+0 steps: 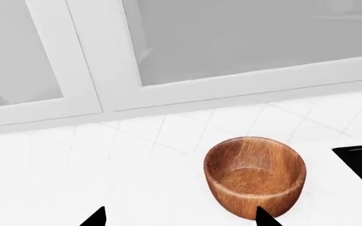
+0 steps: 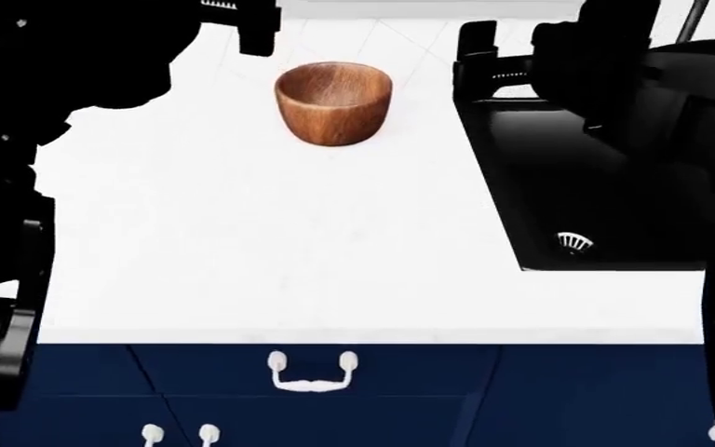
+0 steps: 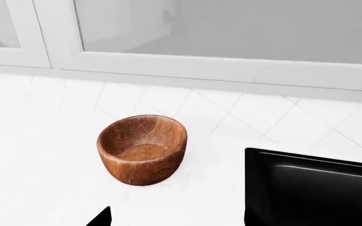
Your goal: Place the two vegetables and bowl onto the tray for setting up a vegetable dip station.
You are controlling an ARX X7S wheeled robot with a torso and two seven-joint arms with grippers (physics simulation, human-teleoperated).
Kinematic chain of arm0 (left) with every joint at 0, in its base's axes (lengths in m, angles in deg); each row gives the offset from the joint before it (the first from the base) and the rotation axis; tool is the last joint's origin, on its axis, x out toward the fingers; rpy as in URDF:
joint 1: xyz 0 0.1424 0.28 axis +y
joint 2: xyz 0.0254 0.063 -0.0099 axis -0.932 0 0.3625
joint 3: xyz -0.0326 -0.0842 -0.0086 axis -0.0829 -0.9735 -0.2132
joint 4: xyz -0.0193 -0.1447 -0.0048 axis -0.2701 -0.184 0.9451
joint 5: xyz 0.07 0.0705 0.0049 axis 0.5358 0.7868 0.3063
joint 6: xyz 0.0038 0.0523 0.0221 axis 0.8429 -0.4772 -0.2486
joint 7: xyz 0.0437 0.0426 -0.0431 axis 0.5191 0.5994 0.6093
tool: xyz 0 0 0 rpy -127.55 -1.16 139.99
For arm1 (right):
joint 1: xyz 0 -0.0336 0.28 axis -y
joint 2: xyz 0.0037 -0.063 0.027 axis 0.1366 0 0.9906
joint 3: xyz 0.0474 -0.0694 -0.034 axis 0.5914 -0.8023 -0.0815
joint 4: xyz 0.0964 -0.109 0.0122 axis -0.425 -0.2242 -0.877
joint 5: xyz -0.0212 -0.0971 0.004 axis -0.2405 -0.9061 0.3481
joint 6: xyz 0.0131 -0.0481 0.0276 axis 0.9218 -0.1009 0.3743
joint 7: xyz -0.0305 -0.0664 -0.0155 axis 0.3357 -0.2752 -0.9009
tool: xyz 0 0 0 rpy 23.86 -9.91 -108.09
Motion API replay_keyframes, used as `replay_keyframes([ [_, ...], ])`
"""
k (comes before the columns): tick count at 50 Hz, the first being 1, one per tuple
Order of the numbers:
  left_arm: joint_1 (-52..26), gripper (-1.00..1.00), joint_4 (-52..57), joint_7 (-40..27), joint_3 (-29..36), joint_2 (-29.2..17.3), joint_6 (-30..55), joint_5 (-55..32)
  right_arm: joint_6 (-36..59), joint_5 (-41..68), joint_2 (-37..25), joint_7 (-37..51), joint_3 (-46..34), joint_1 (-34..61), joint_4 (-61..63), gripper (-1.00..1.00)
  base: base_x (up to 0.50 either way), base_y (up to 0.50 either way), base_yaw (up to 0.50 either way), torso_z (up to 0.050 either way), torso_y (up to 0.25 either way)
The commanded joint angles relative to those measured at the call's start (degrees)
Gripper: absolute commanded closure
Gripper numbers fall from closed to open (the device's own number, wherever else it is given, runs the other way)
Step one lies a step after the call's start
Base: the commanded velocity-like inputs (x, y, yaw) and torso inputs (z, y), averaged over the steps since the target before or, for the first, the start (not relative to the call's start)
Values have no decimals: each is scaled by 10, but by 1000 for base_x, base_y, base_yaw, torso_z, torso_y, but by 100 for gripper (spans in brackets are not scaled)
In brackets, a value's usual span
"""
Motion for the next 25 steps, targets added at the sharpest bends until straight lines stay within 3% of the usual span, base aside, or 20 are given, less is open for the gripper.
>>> replay_keyframes([
  [1, -19, -100, -9, -37, -54, 10, 56, -53, 10, 11, 0, 0, 0, 2, 2, -100, 500, 0, 0, 0, 0],
  [16, -28, -100, -25, -34, -49, 15, 91, -75, 21, 8, 1, -2, -17, 9, -5, -100, 496, 0, 0, 0, 1],
  [20, -36, -100, -64, 3, -12, 12, 66, -46, 14, 15, 0, -14, -12, 5, 0, -100, 97, 0, 0, 0, 3],
  [25, -32, -100, -73, -17, -42, 18, 88, -73, 18, 11, 1, -3, -15, 9, -7, -100, 448, 0, 0, 0, 0],
])
